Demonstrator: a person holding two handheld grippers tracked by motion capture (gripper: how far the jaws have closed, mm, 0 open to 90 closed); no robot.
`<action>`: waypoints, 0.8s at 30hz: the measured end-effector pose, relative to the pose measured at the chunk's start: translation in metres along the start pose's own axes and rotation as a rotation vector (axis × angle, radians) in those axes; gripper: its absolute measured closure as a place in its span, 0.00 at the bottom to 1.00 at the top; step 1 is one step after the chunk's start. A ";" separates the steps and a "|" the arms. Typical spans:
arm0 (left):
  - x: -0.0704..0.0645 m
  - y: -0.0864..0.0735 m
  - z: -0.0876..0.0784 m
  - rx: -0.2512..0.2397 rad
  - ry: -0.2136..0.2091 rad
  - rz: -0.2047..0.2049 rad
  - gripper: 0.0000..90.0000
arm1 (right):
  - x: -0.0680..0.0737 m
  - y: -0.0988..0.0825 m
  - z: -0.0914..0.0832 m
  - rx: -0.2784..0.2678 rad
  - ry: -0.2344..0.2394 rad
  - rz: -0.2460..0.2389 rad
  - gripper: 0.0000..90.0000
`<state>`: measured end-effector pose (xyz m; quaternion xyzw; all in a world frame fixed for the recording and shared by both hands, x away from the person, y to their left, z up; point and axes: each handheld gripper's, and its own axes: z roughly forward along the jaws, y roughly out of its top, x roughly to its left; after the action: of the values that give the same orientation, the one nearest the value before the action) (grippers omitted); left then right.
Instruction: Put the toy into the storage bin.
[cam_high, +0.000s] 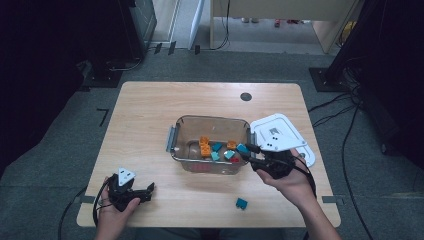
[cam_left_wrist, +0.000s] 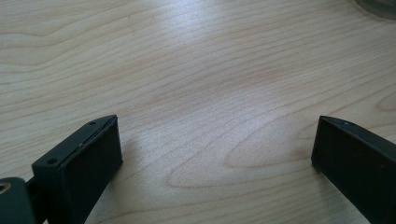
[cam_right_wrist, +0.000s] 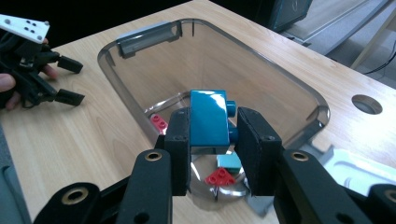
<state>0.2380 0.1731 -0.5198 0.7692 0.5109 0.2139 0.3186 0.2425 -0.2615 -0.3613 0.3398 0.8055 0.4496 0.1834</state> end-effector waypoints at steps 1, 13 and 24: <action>0.000 0.000 0.000 0.000 0.000 0.000 0.02 | -0.001 0.002 0.003 0.002 0.001 0.000 0.76; 0.000 0.000 0.000 -0.002 0.000 -0.001 0.02 | -0.001 0.021 0.041 0.078 0.030 0.001 0.76; 0.000 0.000 0.000 -0.003 0.001 0.001 0.02 | -0.002 0.026 0.072 0.184 0.041 0.027 0.75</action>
<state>0.2381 0.1731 -0.5199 0.7688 0.5106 0.2151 0.3193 0.2969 -0.2102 -0.3773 0.3567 0.8423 0.3831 0.1287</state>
